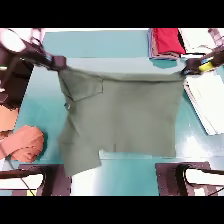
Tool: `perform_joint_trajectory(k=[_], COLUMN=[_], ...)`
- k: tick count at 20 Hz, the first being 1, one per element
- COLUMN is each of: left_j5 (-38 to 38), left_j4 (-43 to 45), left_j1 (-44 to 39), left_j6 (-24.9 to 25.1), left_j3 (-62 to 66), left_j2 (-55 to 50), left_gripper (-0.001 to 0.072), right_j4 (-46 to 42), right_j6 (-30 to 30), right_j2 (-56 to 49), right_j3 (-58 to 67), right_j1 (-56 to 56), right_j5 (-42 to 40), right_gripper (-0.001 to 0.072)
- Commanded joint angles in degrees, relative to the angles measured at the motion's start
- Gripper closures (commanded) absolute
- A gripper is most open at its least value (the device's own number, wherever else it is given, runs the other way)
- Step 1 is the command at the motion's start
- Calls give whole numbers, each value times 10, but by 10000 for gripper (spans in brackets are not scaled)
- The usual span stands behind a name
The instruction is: Fold the shirts.
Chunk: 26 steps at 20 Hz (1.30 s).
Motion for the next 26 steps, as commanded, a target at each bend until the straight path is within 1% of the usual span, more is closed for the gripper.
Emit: perform_joint_trajectory(k=[1,3,5,7,9,11,13,17,20,21,22,23,24,26], left_j5=[79,103,91,28,-49,-112,-130,-120,-106,-103,-102,-105,-111,-123], left_j4=[-2,-17,-36,-63,-81,-92,-91,-93,-91,-91,-90,-86,-79,-42], left_j1=[8,26,50,72,77,76,72,64,61,61,61,61,63,63], left_j6=[6,6,11,12,36,57,56,59,61,60,60,56,51,49], left_j3=[-13,14,41,76,89,78,47,-40,-99,-112,-119,-119,-119,-120], left_j2=[-96,-112,-111,-111,-111,-111,-111,-111,-111,-111,-111,-110,-101,-53], left_gripper=[683,683,683,682,682,682,682,682,681,650,322,151,173,173], right_j4=[0,28,38,37,37,31,-3,-8,-1,-2,2,12,18,52], right_j6=[3,3,2,1,-9,-16,-16,-15,-15,-13,-12,-12,-3,-5], right_j2=[-108,-154,-175,-174,-155,-124,-90,-30,-9,-6,-5,-5,-4,9], right_j3=[7,72,129,160,152,101,33,-106,-174,-189,-200,-204,-202,-192], right_j1=[17,11,6,2,-5,-4,-4,-5,-1,1,2,2,-3,-17], right_j5=[-57,-63,-57,-38,-8,-9,-17,-59,-89,-95,-100,-102,-99,-73], right_gripper=[698,698,698,698,698,698,698,698,696,695,658,404,264,264])
